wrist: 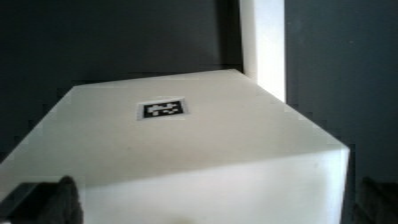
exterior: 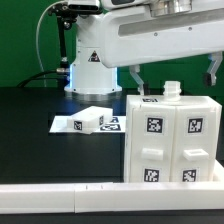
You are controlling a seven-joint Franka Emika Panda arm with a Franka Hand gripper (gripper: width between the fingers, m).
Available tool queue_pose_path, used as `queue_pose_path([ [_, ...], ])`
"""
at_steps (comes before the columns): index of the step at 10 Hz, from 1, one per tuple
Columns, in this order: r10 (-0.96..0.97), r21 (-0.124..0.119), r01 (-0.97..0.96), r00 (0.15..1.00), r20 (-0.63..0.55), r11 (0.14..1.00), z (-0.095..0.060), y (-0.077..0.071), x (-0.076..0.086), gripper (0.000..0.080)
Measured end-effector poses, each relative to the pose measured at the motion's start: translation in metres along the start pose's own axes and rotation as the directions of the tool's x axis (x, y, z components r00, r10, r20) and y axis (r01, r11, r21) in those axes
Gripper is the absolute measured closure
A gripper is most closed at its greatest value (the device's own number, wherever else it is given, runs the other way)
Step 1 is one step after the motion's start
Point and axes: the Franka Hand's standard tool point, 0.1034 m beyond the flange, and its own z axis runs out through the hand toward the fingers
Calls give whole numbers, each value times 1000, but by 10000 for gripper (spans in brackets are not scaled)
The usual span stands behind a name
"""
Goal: Assemble cabinet
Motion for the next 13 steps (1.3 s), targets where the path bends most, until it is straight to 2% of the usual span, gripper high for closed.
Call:
queue_pose_path([
  [1, -6, -5, 6, 1000, 3, 1000, -3, 5, -3, 7],
  [3, -8, -41, 8, 1000, -6, 999, -30, 14, -18, 2],
  [4, 1, -56, -2, 1000, -7, 998, -35, 16, -32, 4],
  [5, 3, -60, -3, 1000, -4, 998, -34, 20, -44, 4],
  [10, 5, -56, -6, 1000, -6, 998, -31, 25, -45, 4],
  [11, 42, -66, -43, 999, -7, 997, -28, 43, -53, 4],
  [12, 112, -89, -111, 994, 0, 990, -27, 67, -66, 4],
  [13, 179, -126, -178, 984, 2, 976, -25, 91, -80, 4],
])
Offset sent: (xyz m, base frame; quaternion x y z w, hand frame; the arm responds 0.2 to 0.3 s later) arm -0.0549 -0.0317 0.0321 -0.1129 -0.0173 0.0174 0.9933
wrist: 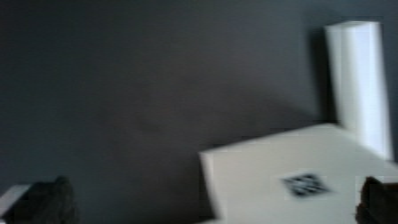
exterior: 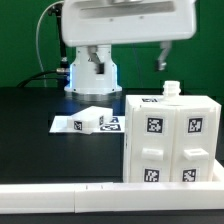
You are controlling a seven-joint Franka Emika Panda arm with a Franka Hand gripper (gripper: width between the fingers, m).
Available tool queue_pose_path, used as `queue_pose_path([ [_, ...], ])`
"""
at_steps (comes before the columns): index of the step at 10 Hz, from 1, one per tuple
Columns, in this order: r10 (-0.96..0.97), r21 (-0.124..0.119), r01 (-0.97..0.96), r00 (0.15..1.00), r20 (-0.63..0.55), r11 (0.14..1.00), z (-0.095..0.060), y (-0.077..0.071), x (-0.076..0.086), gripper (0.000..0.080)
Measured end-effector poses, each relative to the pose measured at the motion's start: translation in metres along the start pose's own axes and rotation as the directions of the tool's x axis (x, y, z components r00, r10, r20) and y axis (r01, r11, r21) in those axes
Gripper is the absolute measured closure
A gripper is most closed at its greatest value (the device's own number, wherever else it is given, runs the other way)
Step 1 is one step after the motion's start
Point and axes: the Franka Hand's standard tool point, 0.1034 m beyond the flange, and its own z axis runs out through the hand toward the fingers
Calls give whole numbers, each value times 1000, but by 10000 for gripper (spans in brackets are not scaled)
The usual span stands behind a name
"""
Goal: Assemble cabinet
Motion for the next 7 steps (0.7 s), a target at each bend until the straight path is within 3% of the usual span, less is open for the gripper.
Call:
queue_pose_path([
  [1, -5, 9, 5, 1000, -3, 1000, 5, 16, 0, 4],
  [5, -25, 21, 25, 1000, -16, 999, 10, 14, 0, 4],
  [6, -1, 36, 1, 1000, 11, 999, 23, 27, -3, 4],
  [7, 47, 30, -48, 997, 54, 998, 36, 45, -9, 4],
])
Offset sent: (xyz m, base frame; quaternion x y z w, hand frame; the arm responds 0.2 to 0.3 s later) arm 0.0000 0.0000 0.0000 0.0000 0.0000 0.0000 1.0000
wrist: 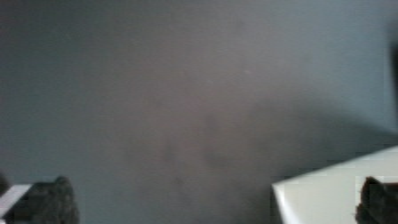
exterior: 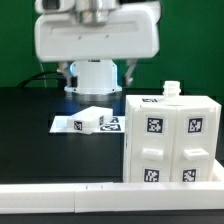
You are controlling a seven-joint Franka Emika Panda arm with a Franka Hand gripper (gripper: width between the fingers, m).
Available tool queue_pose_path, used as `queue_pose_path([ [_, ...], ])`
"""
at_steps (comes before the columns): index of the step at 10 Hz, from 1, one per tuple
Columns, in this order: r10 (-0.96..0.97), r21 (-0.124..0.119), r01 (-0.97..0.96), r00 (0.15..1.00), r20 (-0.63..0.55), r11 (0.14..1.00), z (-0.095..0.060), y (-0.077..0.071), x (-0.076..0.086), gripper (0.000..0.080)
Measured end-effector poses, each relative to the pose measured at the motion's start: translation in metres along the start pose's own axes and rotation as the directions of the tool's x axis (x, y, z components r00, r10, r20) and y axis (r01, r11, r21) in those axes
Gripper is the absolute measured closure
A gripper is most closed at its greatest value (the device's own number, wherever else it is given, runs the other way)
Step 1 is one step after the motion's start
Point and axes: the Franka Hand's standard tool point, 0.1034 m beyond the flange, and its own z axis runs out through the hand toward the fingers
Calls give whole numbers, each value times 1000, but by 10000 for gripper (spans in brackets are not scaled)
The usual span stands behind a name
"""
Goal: Assemble cabinet
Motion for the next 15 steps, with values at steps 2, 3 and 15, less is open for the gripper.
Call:
queue_pose_path([
  [2, 75, 16, -78, 988, 132, 997, 7, 18, -20, 4],
  [3, 65, 17, -67, 992, 108, 998, 6, 14, -14, 4],
  [15, 168, -39, -205, 664, 728, 978, 51, 48, -70, 4],
])
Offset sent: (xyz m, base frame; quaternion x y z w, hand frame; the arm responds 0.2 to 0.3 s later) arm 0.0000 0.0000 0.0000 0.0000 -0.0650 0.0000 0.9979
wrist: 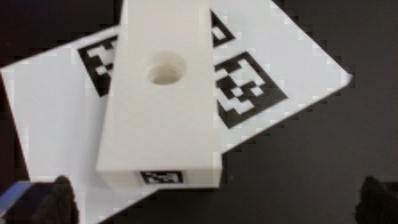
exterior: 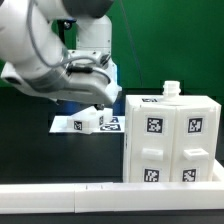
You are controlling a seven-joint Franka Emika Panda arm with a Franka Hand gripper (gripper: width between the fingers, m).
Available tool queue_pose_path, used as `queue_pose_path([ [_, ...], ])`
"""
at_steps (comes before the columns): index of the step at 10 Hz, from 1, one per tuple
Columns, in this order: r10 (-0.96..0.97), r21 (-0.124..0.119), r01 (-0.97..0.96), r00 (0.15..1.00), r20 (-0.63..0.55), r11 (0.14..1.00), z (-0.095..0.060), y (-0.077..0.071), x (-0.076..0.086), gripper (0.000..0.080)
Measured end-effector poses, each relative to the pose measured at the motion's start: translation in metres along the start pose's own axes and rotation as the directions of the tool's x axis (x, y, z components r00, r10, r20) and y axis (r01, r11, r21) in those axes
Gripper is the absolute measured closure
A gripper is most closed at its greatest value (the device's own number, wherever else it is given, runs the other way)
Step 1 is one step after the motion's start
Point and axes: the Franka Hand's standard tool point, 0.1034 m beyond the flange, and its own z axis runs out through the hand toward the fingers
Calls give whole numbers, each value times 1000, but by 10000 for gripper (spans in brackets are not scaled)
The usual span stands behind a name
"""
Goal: Assemble cabinet
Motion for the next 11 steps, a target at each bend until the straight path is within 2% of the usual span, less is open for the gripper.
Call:
queue_pose_path([
  [2, 8, -2, -8, 997, 74, 1000, 4, 0, -3, 4],
  [3, 15, -7, -14, 989, 147, 1000, 8, 2, -3, 4],
  [4, 20, -9, -18, 980, 197, 1000, 12, 5, 0, 4],
  [5, 33, -3, -33, 966, 257, 999, 24, 10, 7, 4],
  [6, 41, -8, -40, 964, 263, 999, 30, 13, 17, 4],
  [9, 35, -13, -33, 966, 255, 999, 29, 10, 16, 4],
  [11, 46, -16, -44, 960, 275, 999, 39, 15, 18, 4],
])
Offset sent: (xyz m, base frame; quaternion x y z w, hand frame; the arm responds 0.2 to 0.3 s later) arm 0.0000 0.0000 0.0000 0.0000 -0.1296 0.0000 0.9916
